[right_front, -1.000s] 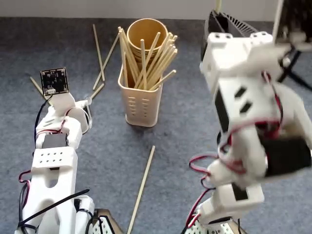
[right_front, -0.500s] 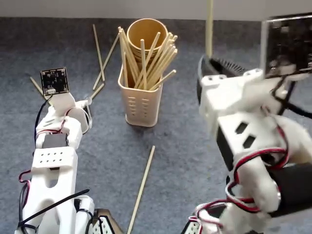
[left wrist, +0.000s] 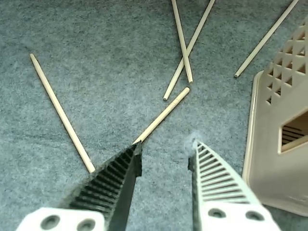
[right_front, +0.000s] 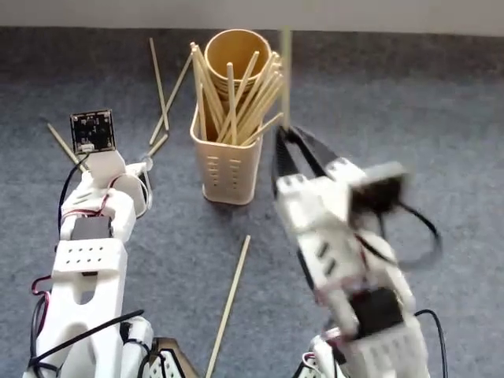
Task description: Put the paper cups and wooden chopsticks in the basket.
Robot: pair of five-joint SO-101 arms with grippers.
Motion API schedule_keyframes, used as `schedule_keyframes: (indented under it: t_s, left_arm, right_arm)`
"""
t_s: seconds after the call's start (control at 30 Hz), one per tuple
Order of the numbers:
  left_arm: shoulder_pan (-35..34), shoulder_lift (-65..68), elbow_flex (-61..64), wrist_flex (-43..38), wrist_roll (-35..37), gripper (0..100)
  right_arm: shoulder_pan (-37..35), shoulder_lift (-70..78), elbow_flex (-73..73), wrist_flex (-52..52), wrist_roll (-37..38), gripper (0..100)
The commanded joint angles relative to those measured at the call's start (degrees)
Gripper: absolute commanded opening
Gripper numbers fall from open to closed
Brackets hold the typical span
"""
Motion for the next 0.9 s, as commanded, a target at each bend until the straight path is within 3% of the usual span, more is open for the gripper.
schedule_keyframes:
  t_s: [0.0,0.27,0.57,0.87]
  left_arm:
    - [0.6,-1.6,-0.2,-1.0,0.0,19]
    - [0.5,-1.6,-0.2,-1.0,0.0,19]
    - [0.6,-1.6,-0.2,-1.0,0.0,19]
    - [0.5,-1.6,-0.2,-1.0,0.0,19]
  right_arm:
    - [-4.4,7.3,-2.3,-11.7,0.8,0.5]
    - [-8.8,29.1,-20.5,-12.2,0.5,0.5]
    - [-5.8,51.1,-36.5,-12.4,0.9,0.5]
    - [-4.4,56.6,-38.9,-12.1,0.9,1.2]
